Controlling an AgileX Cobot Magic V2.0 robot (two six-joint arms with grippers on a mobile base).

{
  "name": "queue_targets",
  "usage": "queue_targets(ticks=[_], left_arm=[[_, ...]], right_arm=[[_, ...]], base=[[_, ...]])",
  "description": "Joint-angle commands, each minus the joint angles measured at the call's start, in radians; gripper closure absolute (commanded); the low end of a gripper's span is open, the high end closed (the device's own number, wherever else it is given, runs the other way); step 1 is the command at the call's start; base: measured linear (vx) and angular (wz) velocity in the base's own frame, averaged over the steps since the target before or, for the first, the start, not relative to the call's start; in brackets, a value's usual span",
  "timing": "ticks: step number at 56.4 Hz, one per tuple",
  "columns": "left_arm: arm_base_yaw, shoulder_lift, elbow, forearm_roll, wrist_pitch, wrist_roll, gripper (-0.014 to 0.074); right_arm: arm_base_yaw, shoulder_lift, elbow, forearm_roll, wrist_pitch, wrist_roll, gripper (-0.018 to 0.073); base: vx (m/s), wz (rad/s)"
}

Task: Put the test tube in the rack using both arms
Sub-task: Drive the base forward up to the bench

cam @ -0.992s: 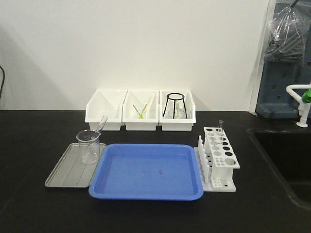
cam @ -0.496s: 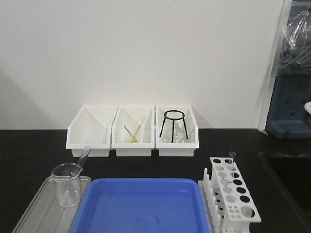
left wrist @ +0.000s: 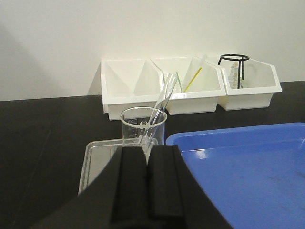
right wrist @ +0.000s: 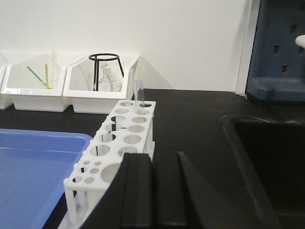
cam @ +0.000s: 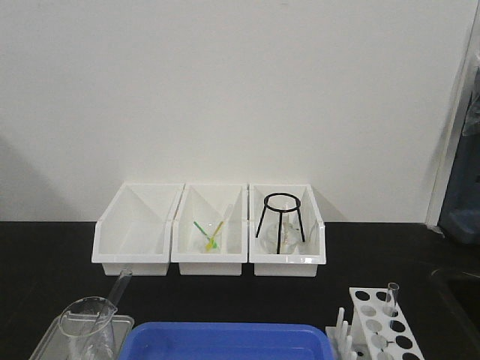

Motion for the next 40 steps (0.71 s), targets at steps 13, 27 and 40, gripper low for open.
queue_targets(ticks=[13,27,40], left_arm=[[0.001,-0.013,-0.03,-0.007,-0.082,-0.001,0.0603],[0.001,-0.013,-0.03,-0.007,-0.082,-0.001,0.0603],[0.001,-0.013,-0.03,-0.007,-0.084,-0.002,0.0603]], right_arm=[[-0.003,-0.008,0.018,-0.003,-0.085,-0.013,0.0567],[-0.003,-0.008,0.018,-0.003,-0.085,-0.013,0.0567],[-0.003,-0.008,0.018,-0.003,-0.091,-0.013,0.0567]], base=[[0.06,-0.05],[0.0,0.0],[0.0,0.0]])
